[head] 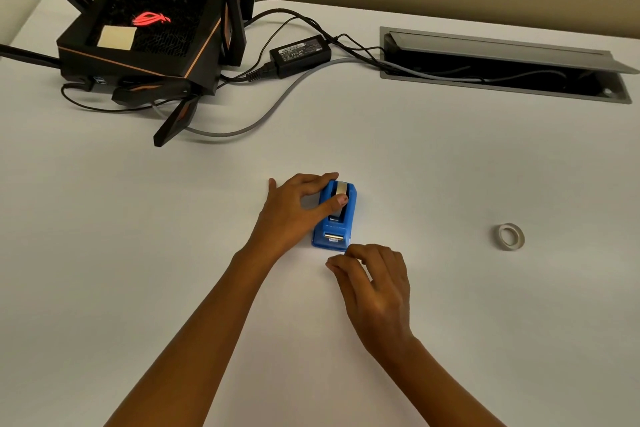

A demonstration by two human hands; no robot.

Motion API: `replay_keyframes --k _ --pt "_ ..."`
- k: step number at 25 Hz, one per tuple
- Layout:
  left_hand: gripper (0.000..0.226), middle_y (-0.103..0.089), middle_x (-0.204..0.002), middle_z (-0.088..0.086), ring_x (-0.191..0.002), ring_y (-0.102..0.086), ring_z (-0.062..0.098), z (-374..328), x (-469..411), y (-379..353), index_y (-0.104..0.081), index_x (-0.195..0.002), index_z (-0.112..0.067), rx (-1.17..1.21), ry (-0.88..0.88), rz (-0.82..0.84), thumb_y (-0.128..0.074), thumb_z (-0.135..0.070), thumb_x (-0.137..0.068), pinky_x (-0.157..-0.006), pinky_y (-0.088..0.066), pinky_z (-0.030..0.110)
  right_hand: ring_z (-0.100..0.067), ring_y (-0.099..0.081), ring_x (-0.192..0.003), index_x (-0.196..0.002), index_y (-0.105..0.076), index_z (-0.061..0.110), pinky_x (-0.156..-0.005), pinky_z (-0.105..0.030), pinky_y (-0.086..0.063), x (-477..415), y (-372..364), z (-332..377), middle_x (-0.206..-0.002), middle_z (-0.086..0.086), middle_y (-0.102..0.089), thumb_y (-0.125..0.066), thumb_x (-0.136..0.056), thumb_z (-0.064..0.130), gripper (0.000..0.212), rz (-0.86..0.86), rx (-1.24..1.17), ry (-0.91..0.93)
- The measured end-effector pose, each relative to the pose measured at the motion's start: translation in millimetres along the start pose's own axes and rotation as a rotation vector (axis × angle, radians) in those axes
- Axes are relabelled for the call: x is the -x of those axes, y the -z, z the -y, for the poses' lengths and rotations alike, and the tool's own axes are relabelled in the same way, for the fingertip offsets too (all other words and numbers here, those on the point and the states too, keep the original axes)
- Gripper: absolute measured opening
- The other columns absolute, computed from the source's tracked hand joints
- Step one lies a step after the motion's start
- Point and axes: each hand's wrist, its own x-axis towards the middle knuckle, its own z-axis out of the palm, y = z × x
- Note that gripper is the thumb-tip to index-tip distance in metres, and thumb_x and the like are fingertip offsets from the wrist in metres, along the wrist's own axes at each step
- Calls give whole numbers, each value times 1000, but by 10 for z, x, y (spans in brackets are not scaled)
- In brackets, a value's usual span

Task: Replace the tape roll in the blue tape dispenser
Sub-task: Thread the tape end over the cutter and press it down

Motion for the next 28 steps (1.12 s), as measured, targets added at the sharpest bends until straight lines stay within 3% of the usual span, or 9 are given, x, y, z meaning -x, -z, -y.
replay_keyframes --k 3,7,14,25,28 --pt "47 -51 -134 0 -125 -44 17 -3 -3 -2 -50 -123 -38 -6 1 4 -55 -51 -78 -117 -5 54 -18 -51 -85 -92 -65 10 -74 -27 -40 5 25 15 -81 -15 -71 -58 -89 30 21 -55 -44 -48" --pt "47 -50 -135 0 -126 -43 18 -11 -5 -4 -50 -123 -36 -5 7 -1 -56 -50 -78 -117 -2 51 -18 -52 -90 -102 -61 12 -76 -28 -42 -87 50 -10 -88 -15 -70 -60 -85 35 28 -63 -14 -105" --pt "46 -50 -135 -1 -125 -43 16 -18 12 1 -50 -122 -37 12 1 -5 -56 -49 -79 -117 -2 51 -25 -67 -73 -83 -73 8 -71 -31 -46 -111 33 -71 -80 -10 -73 -64 -83 30 23 -30 19 22" --pt "45 -51 -133 -2 -123 -45 15 -6 3 -7 -51 -121 -38 25 -8 -13 -56 -51 -78 -117 0 50 -24 -68 -71 -82 -73 7 -67 -30 -53 -17 -75 -127 -78 -10 -73 -53 -90 29 31 30 58 76" --pt "45 -52 -133 -2 -123 -45 14 -13 3 -8 -52 -120 -37 38 -4 -17 -56 -51 -78 -117 1 49 -23 -66 -69 -82 -73 7 -62 -29 -51 -59 -133 -153 -76 -10 -73 -61 -84 27 23 -10 59 105"
